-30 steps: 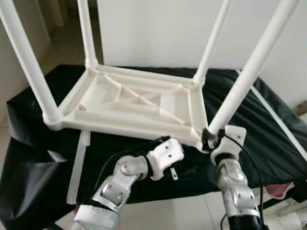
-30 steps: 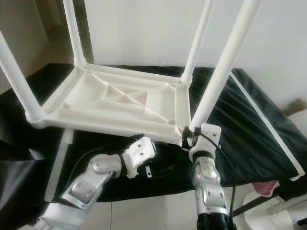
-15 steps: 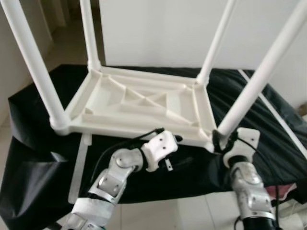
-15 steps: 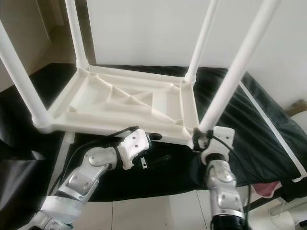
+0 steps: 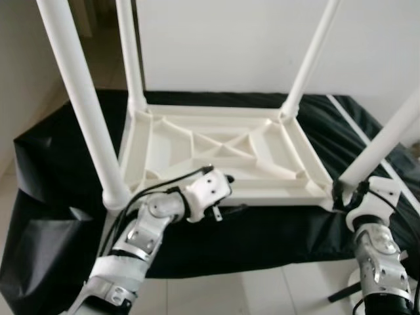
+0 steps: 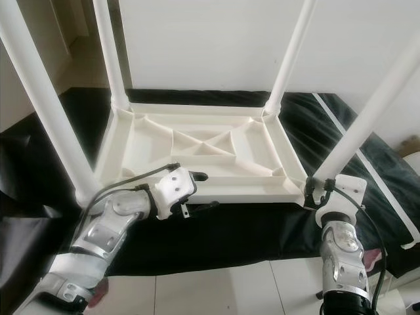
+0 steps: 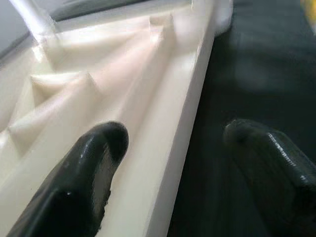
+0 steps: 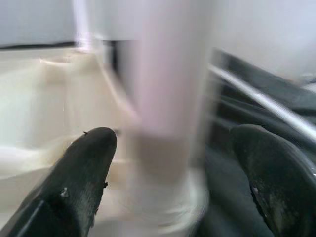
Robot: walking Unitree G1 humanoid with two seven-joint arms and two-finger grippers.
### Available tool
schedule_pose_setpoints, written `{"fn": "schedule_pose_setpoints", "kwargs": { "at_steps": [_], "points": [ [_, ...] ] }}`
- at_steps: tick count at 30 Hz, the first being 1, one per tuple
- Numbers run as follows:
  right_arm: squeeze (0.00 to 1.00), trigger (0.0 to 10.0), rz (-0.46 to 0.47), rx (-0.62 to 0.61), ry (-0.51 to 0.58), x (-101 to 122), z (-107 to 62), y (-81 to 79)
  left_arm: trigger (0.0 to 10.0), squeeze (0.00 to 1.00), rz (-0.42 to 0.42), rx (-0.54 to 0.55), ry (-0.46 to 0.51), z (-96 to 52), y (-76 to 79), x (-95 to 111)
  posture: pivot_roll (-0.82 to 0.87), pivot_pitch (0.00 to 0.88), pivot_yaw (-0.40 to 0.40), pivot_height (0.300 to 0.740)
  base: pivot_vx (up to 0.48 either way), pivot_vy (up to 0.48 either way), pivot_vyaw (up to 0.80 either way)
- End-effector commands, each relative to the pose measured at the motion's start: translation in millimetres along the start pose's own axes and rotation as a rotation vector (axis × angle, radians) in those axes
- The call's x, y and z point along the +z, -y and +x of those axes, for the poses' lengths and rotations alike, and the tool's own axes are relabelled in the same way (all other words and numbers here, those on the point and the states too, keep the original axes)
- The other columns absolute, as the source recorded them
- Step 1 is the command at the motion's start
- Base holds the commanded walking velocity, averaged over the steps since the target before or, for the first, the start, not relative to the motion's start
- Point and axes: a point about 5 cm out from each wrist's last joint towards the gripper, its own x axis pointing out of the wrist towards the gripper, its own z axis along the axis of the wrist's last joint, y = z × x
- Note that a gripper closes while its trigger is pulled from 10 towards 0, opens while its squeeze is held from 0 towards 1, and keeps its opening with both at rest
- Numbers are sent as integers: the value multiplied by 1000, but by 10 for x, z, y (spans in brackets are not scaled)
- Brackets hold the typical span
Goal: Building children table
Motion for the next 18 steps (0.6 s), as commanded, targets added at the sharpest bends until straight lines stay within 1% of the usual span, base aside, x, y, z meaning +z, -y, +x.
{"fn": "schedule_pose_setpoints", "kwargs": {
  "at_steps": [1, 2, 3, 4, 5, 7, 10, 12, 14, 15, 16, 17, 18],
  "points": [
    [0, 10000, 27, 67, 14, 11, -19, -163, 10000, 0, 33, 247, -68, 13, -134, -73, 61, 0, -49, 740, 0, 0, 0],
    [0, 10000, 45, 100, 19, 8, -35, -254, 10000, 0, 30, 247, -87, 10, -138, -111, 62, 0, -48, 740, 0, 0, 0],
    [0, 10000, 45, 100, 19, 8, -35, -254, 10000, 0, 30, 247, -87, 10, -138, -111, 62, 0, -48, 740, 0, 0, 0],
    [0, 10000, 62, 145, 22, -1, -57, -371, 10000, 0, 25, 249, -105, 6, -141, -146, 65, 0, -49, 740, 0, 0, 0],
    [0, 10000, 62, 145, 22, -1, -57, -371, 10000, 0, 25, 249, -105, 6, -141, -146, 65, 0, -49, 740, 0, 0, 0],
    [0, 10000, 92, 214, 14, -37, -109, -588, 10000, 0, 24, 280, -170, -12, -169, -244, 66, 0, -48, 740, 0, 0, 0],
    [0, 10000, 92, 214, 14, -37, -109, -588, 10000, 0, 24, 280, -170, -12, -169, -244, 66, 0, -48, 740, 0, 0, 0],
    [0, 10000, 111, 244, 5, -64, -146, -703, 10000, 0, 25, 312, -223, -27, -210, -307, 67, 0, -49, 740, 0, 0, 0],
    [0, 10000, 111, 244, 5, -64, -146, -703, 10000, 0, 25, 312, -223, -27, -210, -307, 67, 0, -49, 740, 0, 0, 0],
    [0, 10000, 119, 254, 2, -72, -161, -740, 10000, 0, 15, 326, -244, -30, -231, -330, 70, 0, -50, 740, 0, 0, 0],
    [0, 10000, 122, 276, -1, -78, -184, -785, 10000, 0, -11, 351, -273, -43, -258, -374, 67, 0, -52, 740, 0, 0, 0],
    [0, 10000, 122, 276, -1, -78, -184, -785, 10000, 0, -11, 351, -273, -43, -258, -374, 67, 0, -52, 740, 0, 0, 0],
    [0, 10000, 124, 290, -2, -82, -200, -815, 10000, 0, -29, 369, -293, -52, -275, -405, 67, 0, -52, 740, 0, 0, 0]
  ]
}}
